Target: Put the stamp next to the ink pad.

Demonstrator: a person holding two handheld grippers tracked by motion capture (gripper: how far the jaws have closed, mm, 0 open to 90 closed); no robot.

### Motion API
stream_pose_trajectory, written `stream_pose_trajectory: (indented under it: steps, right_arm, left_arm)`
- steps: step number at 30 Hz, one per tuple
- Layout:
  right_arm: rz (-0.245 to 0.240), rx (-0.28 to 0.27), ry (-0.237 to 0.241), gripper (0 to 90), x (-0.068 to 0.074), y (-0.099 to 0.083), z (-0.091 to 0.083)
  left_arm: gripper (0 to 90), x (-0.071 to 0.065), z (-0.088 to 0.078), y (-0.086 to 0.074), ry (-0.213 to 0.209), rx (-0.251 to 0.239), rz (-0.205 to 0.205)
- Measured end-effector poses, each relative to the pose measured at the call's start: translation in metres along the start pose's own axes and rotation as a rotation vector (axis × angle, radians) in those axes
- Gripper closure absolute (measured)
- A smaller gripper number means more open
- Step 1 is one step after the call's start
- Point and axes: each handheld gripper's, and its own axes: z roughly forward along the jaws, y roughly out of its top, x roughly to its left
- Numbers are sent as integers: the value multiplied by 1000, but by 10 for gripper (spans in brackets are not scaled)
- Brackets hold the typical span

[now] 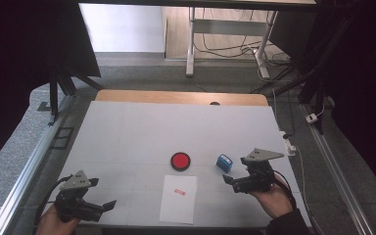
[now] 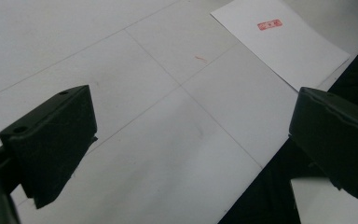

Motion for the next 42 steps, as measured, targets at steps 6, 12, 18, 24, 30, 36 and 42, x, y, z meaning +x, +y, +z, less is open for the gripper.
stream_pose_trajectory:
  steps: [6, 12, 18, 24, 30, 36, 42]
  right_arm:
    - [34, -3, -18, 39, 1, -9, -11]
    - [47, -8, -45, 6, 2, -21, -21]
    - [60, -16, -73, 0, 4, -32, -31]
    - [85, -24, -104, 0, 5, -43, -41]
    - [99, 7, -127, 0, 6, -54, -47]
    - [112, 44, -139, 0, 8, -61, -50]
    - [123, 61, -147, 0, 8, -63, -51]
  left_arm:
    - [7, 0, 0, 0, 3, -1, -2]
    - [7, 0, 0, 0, 1, -1, -4]
    - [7, 1, 0, 0, 1, -2, -6]
    - [7, 1, 0, 0, 1, -4, -8]
    - [7, 1, 0, -1, 2, -5, -12]
    - [7, 1, -1, -1, 4, -6, -15]
    - [7, 2, 0, -1, 5, -3, -20]
